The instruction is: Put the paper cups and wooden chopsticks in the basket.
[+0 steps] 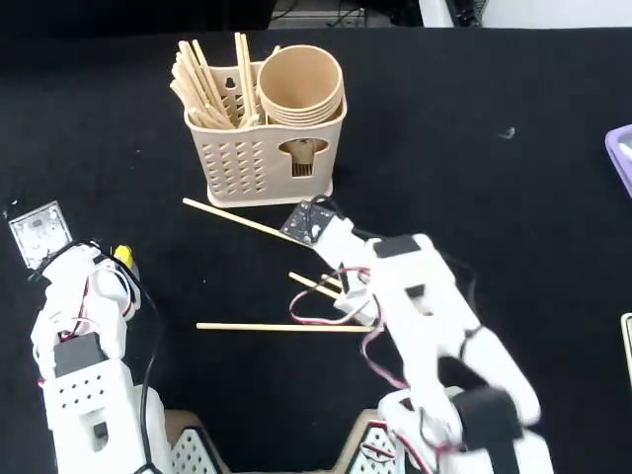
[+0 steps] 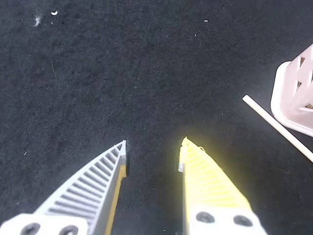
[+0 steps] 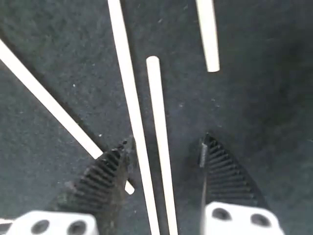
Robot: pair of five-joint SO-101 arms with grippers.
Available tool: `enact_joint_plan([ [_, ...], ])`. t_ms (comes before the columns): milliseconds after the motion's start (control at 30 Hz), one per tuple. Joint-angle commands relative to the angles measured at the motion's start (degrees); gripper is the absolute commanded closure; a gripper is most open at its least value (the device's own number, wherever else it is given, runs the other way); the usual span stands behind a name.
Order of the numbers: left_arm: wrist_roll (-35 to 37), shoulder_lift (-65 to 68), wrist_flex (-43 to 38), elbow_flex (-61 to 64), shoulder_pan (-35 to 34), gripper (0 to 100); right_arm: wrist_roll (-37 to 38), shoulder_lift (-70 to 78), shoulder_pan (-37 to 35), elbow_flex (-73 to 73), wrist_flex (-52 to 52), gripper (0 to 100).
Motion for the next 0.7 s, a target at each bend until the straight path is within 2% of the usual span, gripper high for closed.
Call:
enact_joint_plan([
  [0, 0.09, -0.70, -0.88, -0.48, -0.13, 82, -0.70, 5.49, -0.44, -4.70, -0.88, 79.3],
  [233, 0.09, -0.70, -0.88, -0.48, -0.13, 82, -0.44, 9.36, -0.53, -6.64, -0.97, 80.0],
  [300, 0.09, -0.70, -0.88, -0.48, -0.13, 82, -0.44, 9.45, -0.53, -6.64, -0.97, 84.9],
  [400, 0.09, -0.70, -0.88, -0.48, -0.22, 82, -0.62, 9.45, -0.53, -6.46, -1.05, 98.5],
  [667, 0.09, -0.70, -0.88, -0.48, -0.31, 82, -0.62, 8.92, -0.18, -5.14, -0.70, 98.8],
])
